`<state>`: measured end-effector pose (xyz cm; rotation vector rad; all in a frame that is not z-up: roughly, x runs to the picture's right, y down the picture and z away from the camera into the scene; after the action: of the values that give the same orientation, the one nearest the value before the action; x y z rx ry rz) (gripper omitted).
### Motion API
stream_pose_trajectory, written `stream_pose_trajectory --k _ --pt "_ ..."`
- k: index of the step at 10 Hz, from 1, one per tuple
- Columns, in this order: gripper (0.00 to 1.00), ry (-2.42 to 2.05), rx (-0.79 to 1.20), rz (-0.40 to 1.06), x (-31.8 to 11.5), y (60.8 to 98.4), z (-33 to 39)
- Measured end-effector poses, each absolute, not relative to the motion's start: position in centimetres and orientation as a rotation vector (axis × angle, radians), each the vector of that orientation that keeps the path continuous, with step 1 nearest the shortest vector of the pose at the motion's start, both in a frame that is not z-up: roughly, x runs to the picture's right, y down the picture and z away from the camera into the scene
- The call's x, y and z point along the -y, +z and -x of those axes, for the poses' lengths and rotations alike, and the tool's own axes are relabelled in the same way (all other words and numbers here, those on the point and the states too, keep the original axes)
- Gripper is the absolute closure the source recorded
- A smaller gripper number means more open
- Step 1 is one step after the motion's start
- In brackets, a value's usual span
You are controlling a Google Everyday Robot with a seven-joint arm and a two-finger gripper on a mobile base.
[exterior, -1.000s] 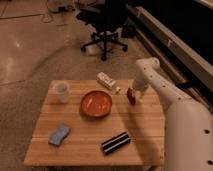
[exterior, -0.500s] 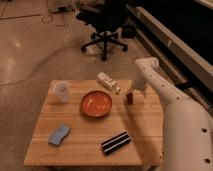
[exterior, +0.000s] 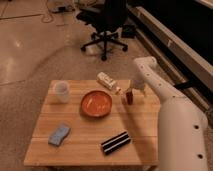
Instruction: Place the pepper in the ceramic cup
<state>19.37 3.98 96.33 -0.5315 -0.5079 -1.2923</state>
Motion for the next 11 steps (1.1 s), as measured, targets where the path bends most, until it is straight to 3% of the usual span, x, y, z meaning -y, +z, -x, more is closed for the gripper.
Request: stream_pose_trajectory --k 2,4,6,7,11 --pt "0.22 -1.308 0.508 0.548 -4.6 97.0 -19.2" --pt "0.38 -1.324 0.51 0.559 -5.0 97.2 -18.8" --pt "0.64 -1.334 0.514 0.563 -5.0 97.2 -18.3" --pt "0.7 -1.328 0.51 0.557 -5.1 97.4 -18.4" --pt "0.71 -1.319 0.512 0.556 -5.2 97.8 -18.1"
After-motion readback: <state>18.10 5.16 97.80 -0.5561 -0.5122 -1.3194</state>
